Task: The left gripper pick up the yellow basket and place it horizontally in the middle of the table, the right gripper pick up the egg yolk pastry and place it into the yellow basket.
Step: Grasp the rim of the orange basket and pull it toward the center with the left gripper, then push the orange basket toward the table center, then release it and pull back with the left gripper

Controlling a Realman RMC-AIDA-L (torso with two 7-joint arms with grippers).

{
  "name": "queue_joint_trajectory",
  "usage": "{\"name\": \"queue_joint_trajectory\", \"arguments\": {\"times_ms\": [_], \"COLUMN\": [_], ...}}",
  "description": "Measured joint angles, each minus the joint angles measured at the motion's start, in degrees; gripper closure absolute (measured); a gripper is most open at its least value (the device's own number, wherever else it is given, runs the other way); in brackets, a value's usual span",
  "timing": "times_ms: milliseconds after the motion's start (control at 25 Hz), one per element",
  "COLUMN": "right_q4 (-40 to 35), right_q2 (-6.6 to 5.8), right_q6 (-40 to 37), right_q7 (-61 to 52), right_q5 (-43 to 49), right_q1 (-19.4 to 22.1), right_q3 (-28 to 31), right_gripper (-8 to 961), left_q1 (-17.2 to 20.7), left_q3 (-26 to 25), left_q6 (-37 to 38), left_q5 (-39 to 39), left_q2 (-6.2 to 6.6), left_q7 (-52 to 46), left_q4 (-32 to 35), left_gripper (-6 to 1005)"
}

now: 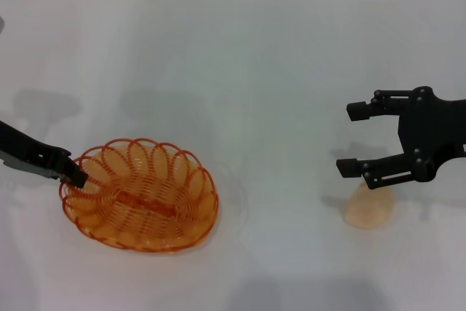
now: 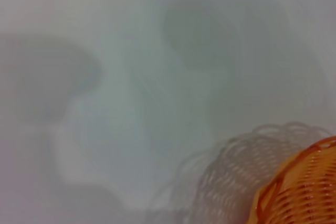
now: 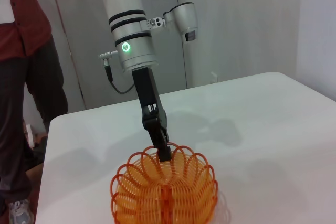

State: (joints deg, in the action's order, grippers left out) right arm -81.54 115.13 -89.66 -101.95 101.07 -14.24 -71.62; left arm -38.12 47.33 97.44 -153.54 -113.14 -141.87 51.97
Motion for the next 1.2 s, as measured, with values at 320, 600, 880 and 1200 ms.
{"name": "queue_joint_trajectory", "arguments": {"times_ms": [320,600,880,1200], "right_q4": [0.11,0.25,0.25,0.21], "right_q2": [0.0,0.0,-0.01,0.01], "right_q6": [-0.06,0.24,0.28,0.07], "right_q7": [0.0,0.48,0.6,0.61], "right_q5": [0.0,-0.41,-0.79,-0.88], "right_q1": [0.0,0.0,0.0,-0.67], "right_q3": [-0.01,-0.01,0.23,0.75], "right_gripper": [92,93,94,95], "left_q1": [-0.61,-0.92,-1.42,-3.74], "left_q3": [-0.63,-4.46,-4.8,-4.63], "left_q6": [0.81,0.78,0.04,-1.41], "left_q5": [2.94,6.59,6.7,6.56], "left_q2": [0.98,1.15,0.16,-0.37], "left_q7": [0.37,-0.93,-6.55,-11.22], "left_q4": [0.31,0.18,-0.44,-1.78], "left_gripper": [918,923,923,919]}}
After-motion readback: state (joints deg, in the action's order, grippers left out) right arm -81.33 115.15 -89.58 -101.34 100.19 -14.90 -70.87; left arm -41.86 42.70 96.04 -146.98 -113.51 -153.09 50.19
